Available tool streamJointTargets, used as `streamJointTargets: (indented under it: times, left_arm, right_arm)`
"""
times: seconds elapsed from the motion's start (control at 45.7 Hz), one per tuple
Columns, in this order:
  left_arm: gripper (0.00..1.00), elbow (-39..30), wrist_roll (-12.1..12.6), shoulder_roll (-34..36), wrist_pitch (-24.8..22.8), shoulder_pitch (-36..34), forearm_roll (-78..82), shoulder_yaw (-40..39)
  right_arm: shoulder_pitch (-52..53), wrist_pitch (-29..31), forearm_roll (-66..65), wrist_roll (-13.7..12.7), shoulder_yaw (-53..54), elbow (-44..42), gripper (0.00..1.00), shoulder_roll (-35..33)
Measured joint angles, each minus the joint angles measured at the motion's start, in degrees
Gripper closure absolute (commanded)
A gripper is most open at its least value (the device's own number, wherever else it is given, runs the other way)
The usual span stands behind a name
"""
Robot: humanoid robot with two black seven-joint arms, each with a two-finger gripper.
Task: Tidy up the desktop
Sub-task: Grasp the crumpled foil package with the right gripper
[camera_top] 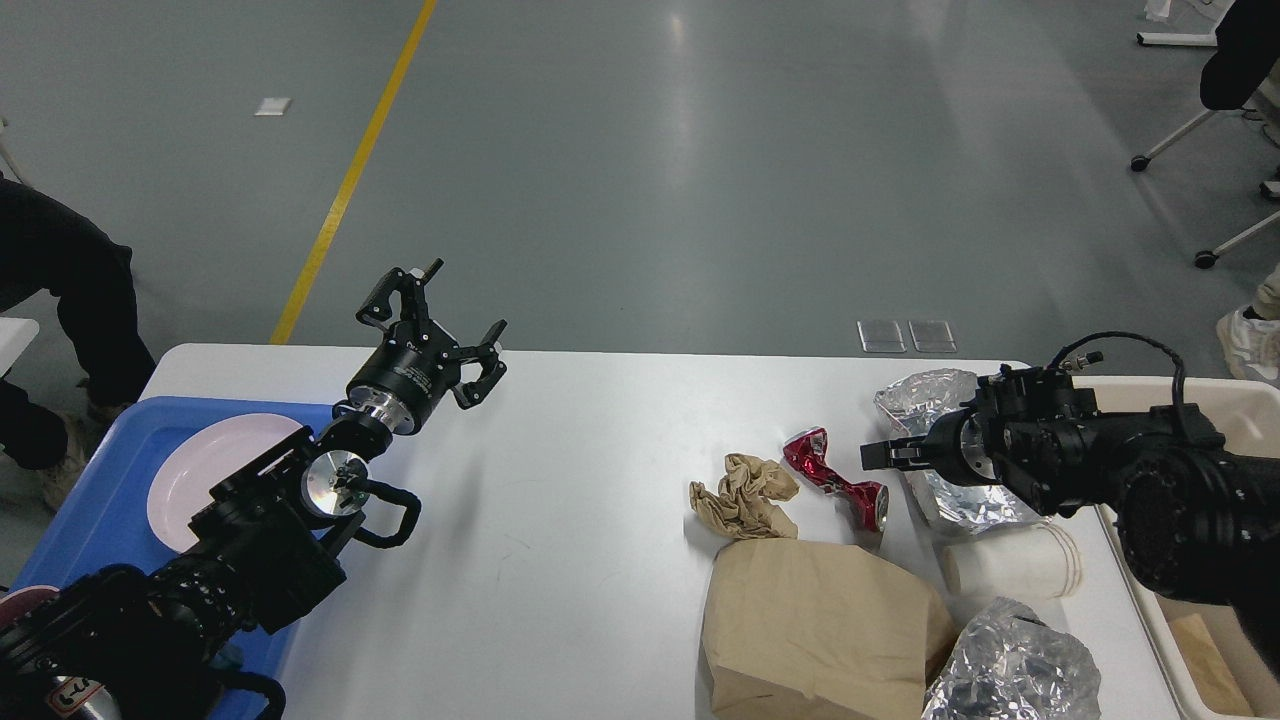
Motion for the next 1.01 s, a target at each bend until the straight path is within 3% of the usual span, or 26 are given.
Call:
streamJointTargets:
  times: [0.109, 0.197, 0.481, 0.766, 1.007]
  left_arm:
    - [0.03, 0.0, 0.0, 0.0, 0.0, 0.0, 0.0, 0.0]
    - [0.03, 0.0, 0.0, 0.0, 0.0, 0.0, 0.0, 0.0]
    - [0.03, 0.0, 0.0, 0.0, 0.0, 0.0, 0.0, 0.0]
    - [0.03, 0.0, 0.0, 0.0, 0.0, 0.0, 0.0, 0.0]
    - [0.03, 0.0, 0.0, 0.0, 0.0, 0.0, 0.0, 0.0]
  right_arm:
    - [0.0, 0.0, 0.4, -0.1, -0.4, 0.0, 0.44, 0.1]
    - [0.1, 0.1, 0.4, -0.2, -0.7, 0.0, 0.5, -0.1]
    - [0.7, 1.5, 0.4, -1.2, -1.2, 0.3, 1.0, -0.7]
    - [2.1, 10.4, 0.5, -1.3, -1.4, 0.6, 1.0, -0.5]
    - [4.5, 12.1, 0.7, -1.3, -0.7, 0.8, 1.0, -0.3]
